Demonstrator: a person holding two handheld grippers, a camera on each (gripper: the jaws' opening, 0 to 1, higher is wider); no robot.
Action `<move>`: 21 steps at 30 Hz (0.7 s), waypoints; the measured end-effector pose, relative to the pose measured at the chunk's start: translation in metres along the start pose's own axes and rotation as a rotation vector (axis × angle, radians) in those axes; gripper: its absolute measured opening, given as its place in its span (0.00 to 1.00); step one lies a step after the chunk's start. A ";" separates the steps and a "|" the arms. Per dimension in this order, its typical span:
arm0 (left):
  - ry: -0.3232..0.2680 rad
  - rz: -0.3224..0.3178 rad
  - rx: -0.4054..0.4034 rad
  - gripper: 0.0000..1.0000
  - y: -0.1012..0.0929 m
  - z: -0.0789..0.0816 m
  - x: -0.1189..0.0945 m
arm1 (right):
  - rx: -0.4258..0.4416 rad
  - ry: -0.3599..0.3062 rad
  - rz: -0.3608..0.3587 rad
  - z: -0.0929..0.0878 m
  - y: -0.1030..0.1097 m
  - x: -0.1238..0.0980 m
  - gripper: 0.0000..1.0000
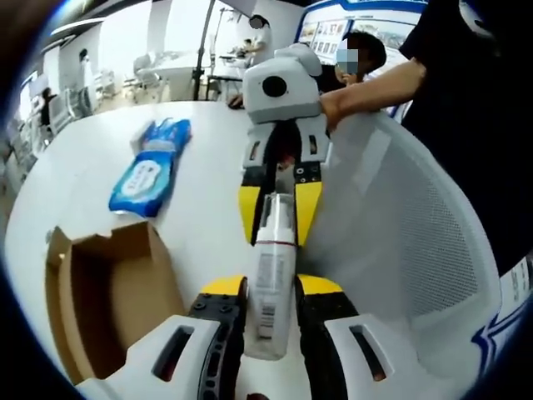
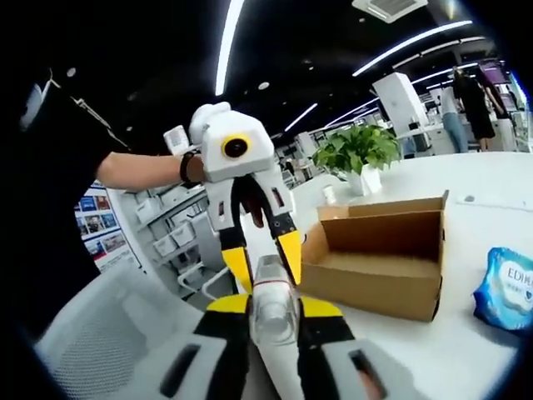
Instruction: Operate the shoe box by opening the lid, removing the specified soft item, and placing it in the target area until the item is outside and the box remains undamaged.
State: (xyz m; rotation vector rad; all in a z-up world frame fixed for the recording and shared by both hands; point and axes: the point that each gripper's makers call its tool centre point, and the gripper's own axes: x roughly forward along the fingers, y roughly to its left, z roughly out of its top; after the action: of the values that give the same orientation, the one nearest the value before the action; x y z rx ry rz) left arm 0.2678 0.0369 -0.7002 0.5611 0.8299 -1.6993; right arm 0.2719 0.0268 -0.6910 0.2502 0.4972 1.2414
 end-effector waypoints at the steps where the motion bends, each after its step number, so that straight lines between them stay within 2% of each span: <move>1: 0.002 0.001 0.001 0.22 0.000 0.000 0.001 | 0.003 -0.001 -0.001 0.000 0.000 0.000 0.16; 9: 0.009 -0.020 0.029 0.19 -0.007 -0.004 0.003 | -0.055 0.024 0.015 -0.007 0.004 0.002 0.17; 16: -0.002 -0.026 0.025 0.19 -0.007 -0.005 -0.002 | -0.074 0.016 0.025 -0.006 0.004 0.004 0.18; 21: -0.002 -0.039 0.032 0.18 -0.009 -0.004 -0.002 | -0.085 0.038 0.028 -0.013 0.004 0.006 0.19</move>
State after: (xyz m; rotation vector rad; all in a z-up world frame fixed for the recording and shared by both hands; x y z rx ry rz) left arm 0.2591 0.0428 -0.6993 0.5681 0.8175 -1.7510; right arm 0.2634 0.0330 -0.7015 0.1625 0.4741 1.2930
